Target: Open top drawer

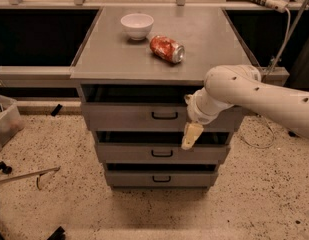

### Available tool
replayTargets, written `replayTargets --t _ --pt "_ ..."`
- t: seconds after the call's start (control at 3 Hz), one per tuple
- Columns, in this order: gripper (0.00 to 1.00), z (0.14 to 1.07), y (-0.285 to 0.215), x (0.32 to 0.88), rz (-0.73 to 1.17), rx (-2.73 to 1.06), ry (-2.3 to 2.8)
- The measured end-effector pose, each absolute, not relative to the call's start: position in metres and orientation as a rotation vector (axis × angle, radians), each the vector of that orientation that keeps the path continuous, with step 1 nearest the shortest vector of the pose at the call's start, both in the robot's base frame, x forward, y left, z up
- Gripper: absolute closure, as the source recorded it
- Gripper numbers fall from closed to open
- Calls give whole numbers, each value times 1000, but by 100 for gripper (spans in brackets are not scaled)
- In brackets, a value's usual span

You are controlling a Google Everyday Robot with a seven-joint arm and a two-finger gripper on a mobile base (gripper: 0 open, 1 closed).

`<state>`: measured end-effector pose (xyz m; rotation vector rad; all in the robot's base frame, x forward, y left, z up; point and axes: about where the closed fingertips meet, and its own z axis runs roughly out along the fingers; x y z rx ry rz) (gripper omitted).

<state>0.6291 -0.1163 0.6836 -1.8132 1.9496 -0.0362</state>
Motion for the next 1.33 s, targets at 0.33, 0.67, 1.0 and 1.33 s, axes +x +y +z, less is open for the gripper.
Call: replayTargets --t 0.33,0.67,1.0,1.33 --pt "0 666 -105 617 23 -1837 1957" --pt "0 667 -106 617 23 -1837 1957" --pt "0 681 -113 635 -40 -1802 1944" --pt "0 691 -129 654 -86 -1786 1958"
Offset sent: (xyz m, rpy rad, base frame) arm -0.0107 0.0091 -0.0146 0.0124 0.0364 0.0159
